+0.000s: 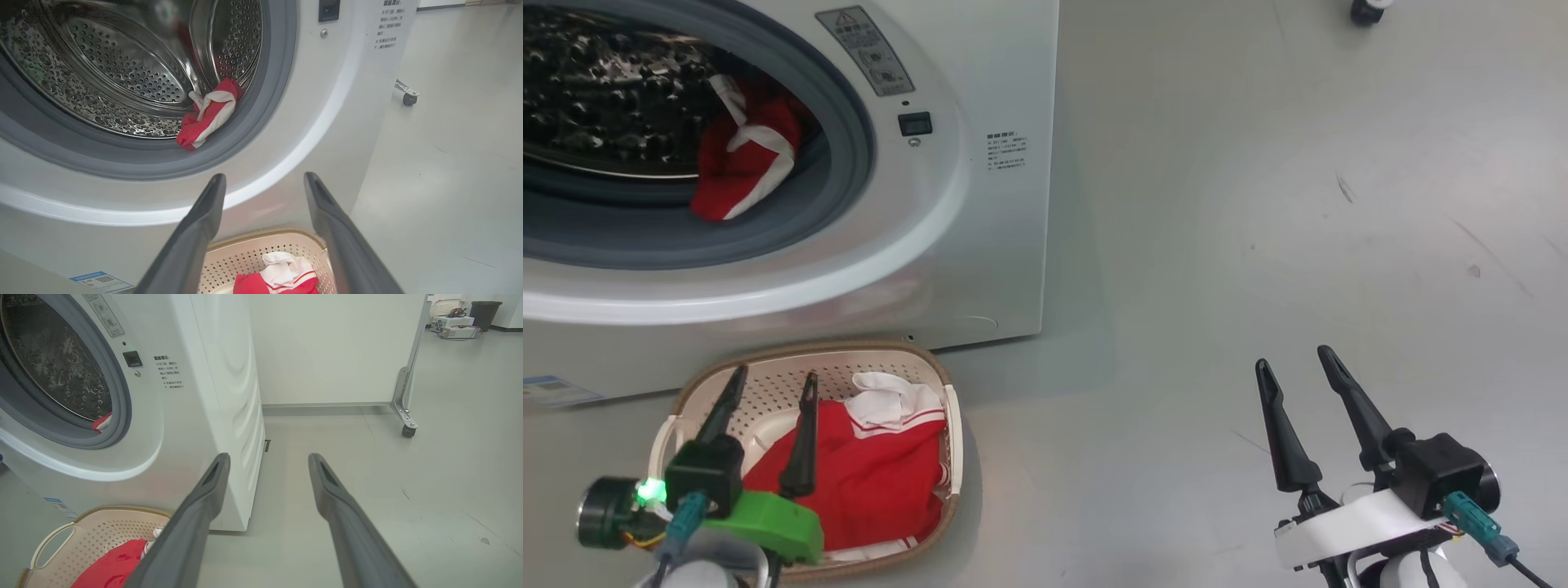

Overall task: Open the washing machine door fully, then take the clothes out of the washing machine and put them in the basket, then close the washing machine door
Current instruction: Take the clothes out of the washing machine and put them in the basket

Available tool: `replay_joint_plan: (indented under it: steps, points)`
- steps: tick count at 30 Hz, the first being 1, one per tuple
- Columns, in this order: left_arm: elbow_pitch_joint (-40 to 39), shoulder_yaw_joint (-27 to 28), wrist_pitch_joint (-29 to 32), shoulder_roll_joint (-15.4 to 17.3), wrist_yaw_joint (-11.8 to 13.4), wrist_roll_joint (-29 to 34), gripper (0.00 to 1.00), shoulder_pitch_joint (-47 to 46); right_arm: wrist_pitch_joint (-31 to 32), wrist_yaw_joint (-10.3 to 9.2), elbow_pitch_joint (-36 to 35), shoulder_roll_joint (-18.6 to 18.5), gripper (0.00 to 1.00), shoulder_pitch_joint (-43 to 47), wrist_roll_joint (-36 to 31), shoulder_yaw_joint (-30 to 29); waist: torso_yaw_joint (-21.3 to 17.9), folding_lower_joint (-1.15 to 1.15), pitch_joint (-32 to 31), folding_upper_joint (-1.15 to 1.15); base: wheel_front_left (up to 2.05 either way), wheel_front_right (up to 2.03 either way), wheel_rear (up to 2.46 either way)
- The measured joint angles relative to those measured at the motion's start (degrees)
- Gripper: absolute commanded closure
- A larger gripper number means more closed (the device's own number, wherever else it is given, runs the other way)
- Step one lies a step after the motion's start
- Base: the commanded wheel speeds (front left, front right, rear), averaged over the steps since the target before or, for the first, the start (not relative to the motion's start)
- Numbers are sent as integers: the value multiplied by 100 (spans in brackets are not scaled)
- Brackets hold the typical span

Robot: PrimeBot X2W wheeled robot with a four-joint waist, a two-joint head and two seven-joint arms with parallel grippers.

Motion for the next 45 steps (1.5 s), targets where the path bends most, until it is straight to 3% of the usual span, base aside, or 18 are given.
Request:
replay_joint_plan:
  steps: [9,16,29,45]
  points:
    - [122,192,593,421,-64,124,0,-1093,0,44,-114,1,0,-328,-8,-2,-202,0,578,0,0,0,0]
    - [409,524,1295,969,-164,75,0,-2130,0,64,-107,31,0,-502,-9,73,-475,0,1005,0,0,0,0]
    - [1065,623,2293,1518,-310,-31,0,-3298,-2,93,-38,91,0,-711,-7,140,-925,0,1532,0,0,0,0]
    - [1860,523,2918,1679,-363,-14,0,-4166,-9,98,22,131,0,-957,-4,152,-1167,0,1914,0,0,0,0]
